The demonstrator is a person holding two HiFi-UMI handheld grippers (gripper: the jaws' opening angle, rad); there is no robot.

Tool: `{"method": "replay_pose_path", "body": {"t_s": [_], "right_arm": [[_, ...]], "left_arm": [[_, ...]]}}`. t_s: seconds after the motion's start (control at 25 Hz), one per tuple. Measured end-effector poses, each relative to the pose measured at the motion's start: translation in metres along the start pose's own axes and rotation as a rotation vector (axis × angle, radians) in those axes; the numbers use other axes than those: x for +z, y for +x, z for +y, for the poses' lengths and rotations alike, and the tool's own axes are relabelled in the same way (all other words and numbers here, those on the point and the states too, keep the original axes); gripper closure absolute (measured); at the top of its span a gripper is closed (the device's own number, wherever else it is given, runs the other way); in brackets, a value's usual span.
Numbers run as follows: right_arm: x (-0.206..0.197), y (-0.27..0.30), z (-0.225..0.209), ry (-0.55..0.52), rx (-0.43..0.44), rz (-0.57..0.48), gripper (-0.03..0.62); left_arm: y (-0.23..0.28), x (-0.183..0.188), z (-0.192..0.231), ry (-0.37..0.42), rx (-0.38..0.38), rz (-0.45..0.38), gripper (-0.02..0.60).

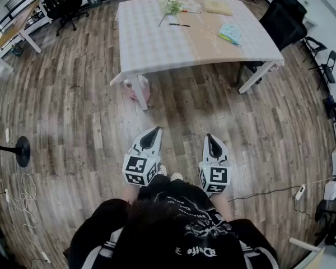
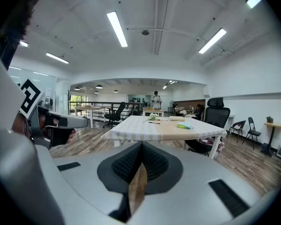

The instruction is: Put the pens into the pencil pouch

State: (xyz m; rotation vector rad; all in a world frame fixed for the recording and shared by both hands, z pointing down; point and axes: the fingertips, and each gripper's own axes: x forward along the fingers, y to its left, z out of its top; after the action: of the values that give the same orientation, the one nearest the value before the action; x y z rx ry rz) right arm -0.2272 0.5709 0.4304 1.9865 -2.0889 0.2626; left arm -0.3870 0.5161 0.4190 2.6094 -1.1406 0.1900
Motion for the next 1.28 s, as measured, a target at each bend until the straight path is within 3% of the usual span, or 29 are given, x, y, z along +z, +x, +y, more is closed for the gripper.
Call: {"method": "replay_pose_path", "body": {"t_s": [0.32, 0.72, 0.84, 1.08, 1.2, 1.28], "right_arm": [[-0.004, -0.016, 0.008, -0.007, -0.009, 0.002, 0.588], [-0.003, -0.014, 0.007, -0.015, -0.026, -0.018, 0.584], [-0.004, -0.014, 0.005, 0.018, -0.009, -0.018, 0.503], [0.002, -0.011, -0.002, 0.041, -0.012, -0.032, 0.417], [0.005, -0.006, -0.003, 0.047, -0.025, -0.044, 0.404], [0.008, -0.003, -0.002, 0.044, -0.034, -0.048, 0.399]], "left_arm": [[-0.010, -0.005, -0.011, 0.041, -0.020, 0.012, 0.561], [-0.007, 0.003, -0.003, 0.025, -0.025, -0.023, 0.560], [-0.007, 0.004, -0.003, 0.026, -0.029, -0.029, 0.557], [-0.003, 0.009, 0.003, 0.019, -0.059, -0.033, 0.413], [-0.002, 0.009, 0.011, 0.028, -0.078, -0.030, 0.336], [-0.001, 0.011, 0.016, 0.035, -0.088, -0.028, 0.325]]}}
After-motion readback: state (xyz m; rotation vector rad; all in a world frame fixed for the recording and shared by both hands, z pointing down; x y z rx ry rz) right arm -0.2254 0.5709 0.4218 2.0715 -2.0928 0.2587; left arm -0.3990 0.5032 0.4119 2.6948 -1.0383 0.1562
